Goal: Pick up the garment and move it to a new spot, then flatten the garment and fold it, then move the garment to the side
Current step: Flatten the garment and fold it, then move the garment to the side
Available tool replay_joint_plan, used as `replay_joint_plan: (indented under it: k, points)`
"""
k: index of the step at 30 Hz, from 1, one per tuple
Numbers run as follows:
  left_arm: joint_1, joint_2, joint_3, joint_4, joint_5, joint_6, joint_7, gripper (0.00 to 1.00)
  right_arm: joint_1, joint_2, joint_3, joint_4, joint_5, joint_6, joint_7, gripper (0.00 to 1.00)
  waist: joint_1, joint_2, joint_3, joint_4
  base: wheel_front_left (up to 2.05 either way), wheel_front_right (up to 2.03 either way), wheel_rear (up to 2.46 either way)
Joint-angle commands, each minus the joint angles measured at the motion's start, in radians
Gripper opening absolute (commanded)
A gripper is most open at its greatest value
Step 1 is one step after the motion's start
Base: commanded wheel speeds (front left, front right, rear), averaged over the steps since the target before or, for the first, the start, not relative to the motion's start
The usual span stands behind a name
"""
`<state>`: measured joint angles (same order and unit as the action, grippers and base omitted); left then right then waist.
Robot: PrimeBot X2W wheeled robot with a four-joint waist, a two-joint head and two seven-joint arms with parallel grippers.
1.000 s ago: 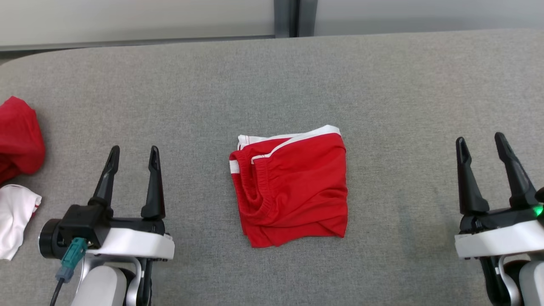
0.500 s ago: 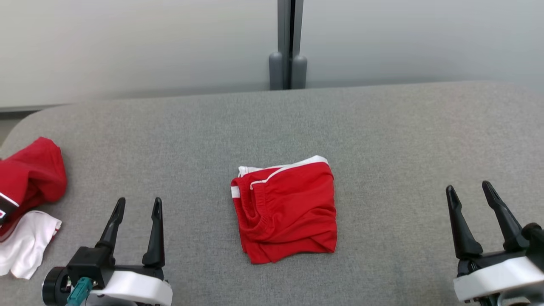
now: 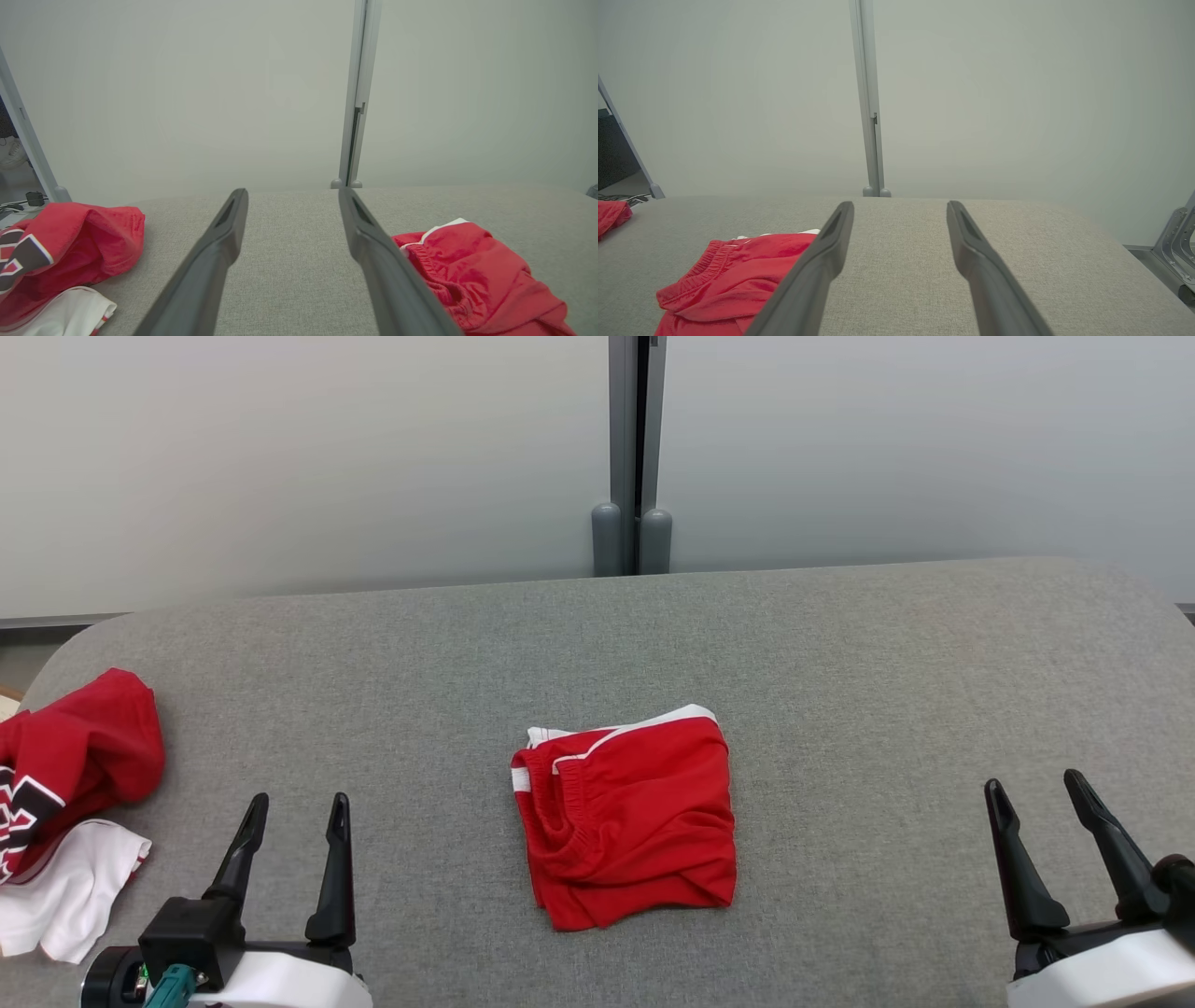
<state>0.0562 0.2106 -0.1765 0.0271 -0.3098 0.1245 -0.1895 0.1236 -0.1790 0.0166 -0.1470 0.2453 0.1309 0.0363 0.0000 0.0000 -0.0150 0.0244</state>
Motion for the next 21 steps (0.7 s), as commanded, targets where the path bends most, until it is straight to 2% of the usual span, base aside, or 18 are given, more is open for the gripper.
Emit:
replay_joint_plan:
  k: [1, 15, 21]
  points:
    - [0.004, 0.007, 0.002, -0.008, 0.0, 0.006, 0.002, 1.0, 0.008, -0.008, -0.002, -0.007, -0.003, 0.0, 0.004, 1.0, 0.0, 0.0, 0.0, 0.0, 0.0, 0.0, 0.0]
    - [-0.01, 0.004, -0.007, -0.032, -0.001, 0.028, 0.009, 1.0, 0.009, -0.004, -0.02, -0.009, 0.006, 0.0, 0.009, 1.0, 0.0, 0.0, 0.011, 0.009, 0.0, 0.0, 0.0]
    - [-0.051, -0.007, -0.029, -0.042, 0.011, 0.023, 0.005, 1.0, -0.013, -0.01, -0.04, 0.021, 0.012, 0.0, 0.015, 1.0, 0.0, 0.0, 0.047, 0.049, 0.0, 0.0, 0.0]
